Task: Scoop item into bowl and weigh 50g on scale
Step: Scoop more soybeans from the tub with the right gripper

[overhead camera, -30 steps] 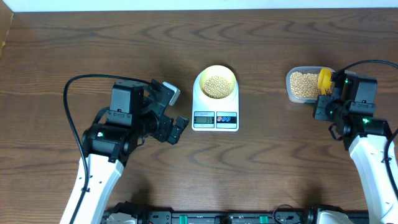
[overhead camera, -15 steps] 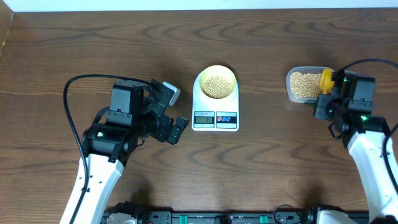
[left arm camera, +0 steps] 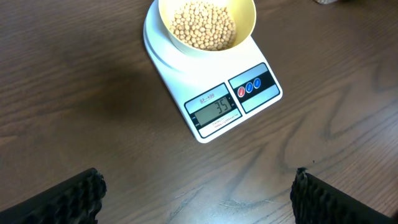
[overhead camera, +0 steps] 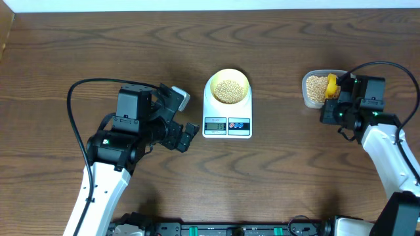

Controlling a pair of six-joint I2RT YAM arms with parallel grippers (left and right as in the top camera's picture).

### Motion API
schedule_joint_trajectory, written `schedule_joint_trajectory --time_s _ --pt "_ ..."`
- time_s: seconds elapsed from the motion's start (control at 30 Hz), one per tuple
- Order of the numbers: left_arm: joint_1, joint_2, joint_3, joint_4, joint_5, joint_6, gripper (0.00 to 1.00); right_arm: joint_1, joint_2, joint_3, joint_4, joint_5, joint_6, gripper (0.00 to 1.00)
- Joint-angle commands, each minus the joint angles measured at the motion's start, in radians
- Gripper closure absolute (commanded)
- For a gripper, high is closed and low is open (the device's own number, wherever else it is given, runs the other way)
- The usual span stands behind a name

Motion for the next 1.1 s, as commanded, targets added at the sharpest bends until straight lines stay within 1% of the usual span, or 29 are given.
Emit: schedule_joint_trajectory --time_s 0.0,0.07,0.23,0.37,0.6,0.97,1.07 --pt "0.002 0.001 -0.006 0.0 -0.006 -0.013 0.02 -0.004 0.006 0.003 -0.002 -0.097 0.04 0.99" --pt "0.002 0.001 -0.006 0.0 -0.006 -0.013 0.02 -0.005 0.005 0.003 -0.002 -0.107 0.076 0.99" --pt "0.002 0.001 -0.006 0.0 -0.006 -0.013 0.02 -0.033 -0.003 0.003 0.005 -0.227 0.133 0.99" --pt "0.002 0.001 -0.006 0.0 -0.006 -0.013 0.02 -0.077 -0.008 0.003 0.005 -0.243 0.215 0.99" --pt "0.002 0.001 -0.006 0.0 -0.006 -0.013 0.02 -0.166 -0.026 0.003 0.005 -0.356 0.3 0.99" --pt "0.002 0.001 -0.006 0.0 -0.006 -0.013 0.02 -0.26 -0.136 0.003 -0.022 -0.484 0.319 0.99" --pt "0.002 0.001 -0.006 0.0 -0.006 -0.013 0.02 -0.268 -0.14 0.003 -0.049 -0.488 0.357 0.99"
